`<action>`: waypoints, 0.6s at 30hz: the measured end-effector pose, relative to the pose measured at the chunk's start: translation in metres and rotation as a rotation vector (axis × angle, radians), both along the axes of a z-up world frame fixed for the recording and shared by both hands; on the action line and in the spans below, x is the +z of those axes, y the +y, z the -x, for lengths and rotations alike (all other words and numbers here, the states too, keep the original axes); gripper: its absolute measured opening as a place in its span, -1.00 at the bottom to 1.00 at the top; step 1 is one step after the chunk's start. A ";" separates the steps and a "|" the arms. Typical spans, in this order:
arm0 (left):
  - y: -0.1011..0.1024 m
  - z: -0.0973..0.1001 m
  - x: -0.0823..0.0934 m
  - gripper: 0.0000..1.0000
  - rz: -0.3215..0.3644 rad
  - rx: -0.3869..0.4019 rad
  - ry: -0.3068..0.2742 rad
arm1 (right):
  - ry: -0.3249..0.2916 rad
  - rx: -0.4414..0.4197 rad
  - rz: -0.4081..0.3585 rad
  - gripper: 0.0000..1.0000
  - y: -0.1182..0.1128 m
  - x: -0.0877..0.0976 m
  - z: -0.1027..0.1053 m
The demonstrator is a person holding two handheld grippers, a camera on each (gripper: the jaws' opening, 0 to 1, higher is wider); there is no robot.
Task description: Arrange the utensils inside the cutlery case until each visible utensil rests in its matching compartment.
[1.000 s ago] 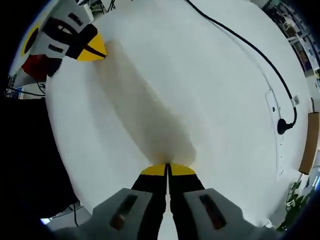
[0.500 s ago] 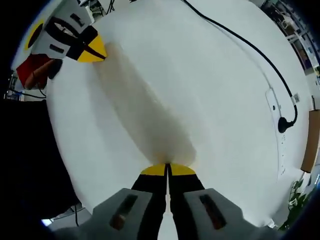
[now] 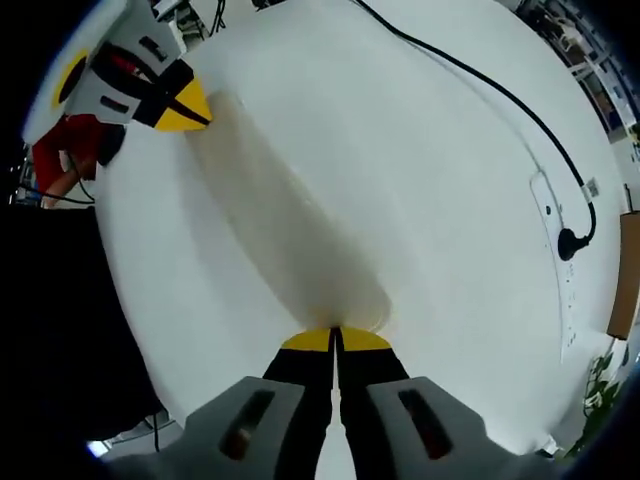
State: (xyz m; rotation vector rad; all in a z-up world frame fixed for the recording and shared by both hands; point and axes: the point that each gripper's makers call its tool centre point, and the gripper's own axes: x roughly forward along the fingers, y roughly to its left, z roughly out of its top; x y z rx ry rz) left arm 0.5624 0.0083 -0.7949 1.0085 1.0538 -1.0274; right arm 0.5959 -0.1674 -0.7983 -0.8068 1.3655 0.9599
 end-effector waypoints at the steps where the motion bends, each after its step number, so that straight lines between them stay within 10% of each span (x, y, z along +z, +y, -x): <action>1: 0.000 0.000 0.000 -0.99 -0.003 0.001 0.000 | -0.001 -0.001 -0.001 -1.00 0.000 0.000 0.000; 18: 0.000 -0.001 0.001 -0.98 -0.023 -0.049 -0.019 | -0.011 0.008 0.004 -1.00 0.000 0.002 0.000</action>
